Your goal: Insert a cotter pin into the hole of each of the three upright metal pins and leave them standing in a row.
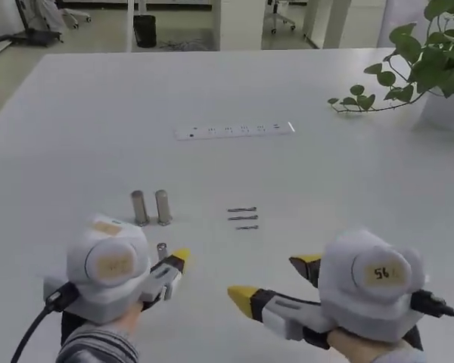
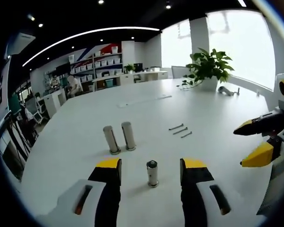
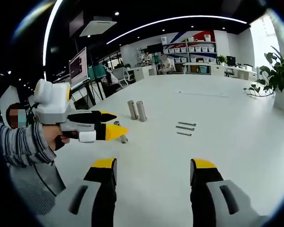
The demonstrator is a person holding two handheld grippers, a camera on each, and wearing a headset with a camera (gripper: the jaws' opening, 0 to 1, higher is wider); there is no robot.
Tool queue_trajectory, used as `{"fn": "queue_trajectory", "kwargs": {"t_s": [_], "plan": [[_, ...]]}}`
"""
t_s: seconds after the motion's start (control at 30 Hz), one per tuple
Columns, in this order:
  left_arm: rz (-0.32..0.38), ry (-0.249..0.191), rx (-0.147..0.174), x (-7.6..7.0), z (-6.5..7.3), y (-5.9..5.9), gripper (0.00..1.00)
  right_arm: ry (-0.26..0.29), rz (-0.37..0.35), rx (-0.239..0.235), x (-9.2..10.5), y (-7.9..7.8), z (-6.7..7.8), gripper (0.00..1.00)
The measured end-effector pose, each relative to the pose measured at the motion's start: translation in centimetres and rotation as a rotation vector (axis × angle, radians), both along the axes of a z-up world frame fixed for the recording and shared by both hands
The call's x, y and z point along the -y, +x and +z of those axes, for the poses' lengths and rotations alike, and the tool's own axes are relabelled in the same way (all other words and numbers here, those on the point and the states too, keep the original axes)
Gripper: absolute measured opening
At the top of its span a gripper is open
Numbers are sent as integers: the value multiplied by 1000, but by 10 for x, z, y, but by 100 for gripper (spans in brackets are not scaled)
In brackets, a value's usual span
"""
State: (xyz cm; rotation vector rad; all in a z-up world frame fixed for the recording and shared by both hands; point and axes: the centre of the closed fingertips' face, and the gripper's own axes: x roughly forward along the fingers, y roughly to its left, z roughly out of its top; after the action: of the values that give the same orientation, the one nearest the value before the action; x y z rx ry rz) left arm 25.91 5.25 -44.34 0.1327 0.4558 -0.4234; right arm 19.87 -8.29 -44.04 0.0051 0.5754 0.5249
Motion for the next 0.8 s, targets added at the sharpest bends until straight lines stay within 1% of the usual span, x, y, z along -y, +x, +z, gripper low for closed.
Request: {"fn": "queue_trajectory", "kwargs": {"t_s": [0.03, 0.07, 0.1, 0.13, 0.2, 0.23, 0.27, 0.33, 0.37, 0.4, 0.43, 0.47, 0.5, 0.53, 0.57, 0.6, 0.63, 0.67, 0.7, 0.73, 0.8], "plan": [[-1, -2, 1, -1, 1, -1, 50, -9, 11, 4, 2, 2, 1, 56], [-10, -20, 13, -1, 5, -3, 51, -34, 31, 12, 5, 5, 3, 55], [-13, -26, 16, -2, 7, -4, 53, -60, 42, 19, 8, 9, 4, 55], [-19, -27, 18, -4, 9, -7, 55, -75, 70, 25, 9, 12, 5, 55], [-33, -21, 24, -5, 11, -11, 60, -96, 109, 11, 9, 16, 6, 53], [-41, -18, 23, -7, 11, -15, 61, -101, 115, 13, 11, 22, 8, 52], [-46, -18, 20, -9, 11, -17, 63, -120, 129, 17, 13, 28, 9, 50], [-49, -29, 9, -13, 10, -22, 70, -153, 157, 5, 17, 36, 10, 46], [-47, -45, -2, -14, 9, -24, 73, -162, 171, 5, 17, 41, 10, 44], [-46, -77, -26, -14, 8, -28, 77, -178, 205, -1, 16, 44, 10, 42], [-56, -66, 1, -15, 11, -29, 80, -185, 216, -5, 16, 46, 10, 40], [-63, -48, 16, -16, 12, -30, 81, -211, 243, -22, 17, 49, 7, 38], [-69, -34, 1, -17, 11, -32, 82, -219, 273, -34, 16, 51, 5, 37], [-72, -34, -5, -17, 11, -32, 83, -219, 282, -53, 15, 53, 3, 35], [-75, -42, -4, -18, 12, -33, 85, -211, 283, -59, 14, 58, 3, 34], [-75, -51, -2, -18, 13, -33, 87, -215, 305, -65, 13, 61, 2, 33], [-79, -69, 1, -18, 15, -34, 88, -224, 314, -76, 12, 65, 0, 32], [-79, -73, 1, -18, 16, -35, 88, -247, 336, -87, 13, 66, -2, 32], [-79, -74, 2, -19, 17, -36, 89, -268, 361, -99, 13, 67, -5, 31], [-81, -69, 4, -21, 17, -37, 89, -286, 368, -105, 13, 71, -7, 30], [-79, -57, 10, -24, 17, -37, 91, -300, 397, -111, 11, 78, -11, 27]]}}
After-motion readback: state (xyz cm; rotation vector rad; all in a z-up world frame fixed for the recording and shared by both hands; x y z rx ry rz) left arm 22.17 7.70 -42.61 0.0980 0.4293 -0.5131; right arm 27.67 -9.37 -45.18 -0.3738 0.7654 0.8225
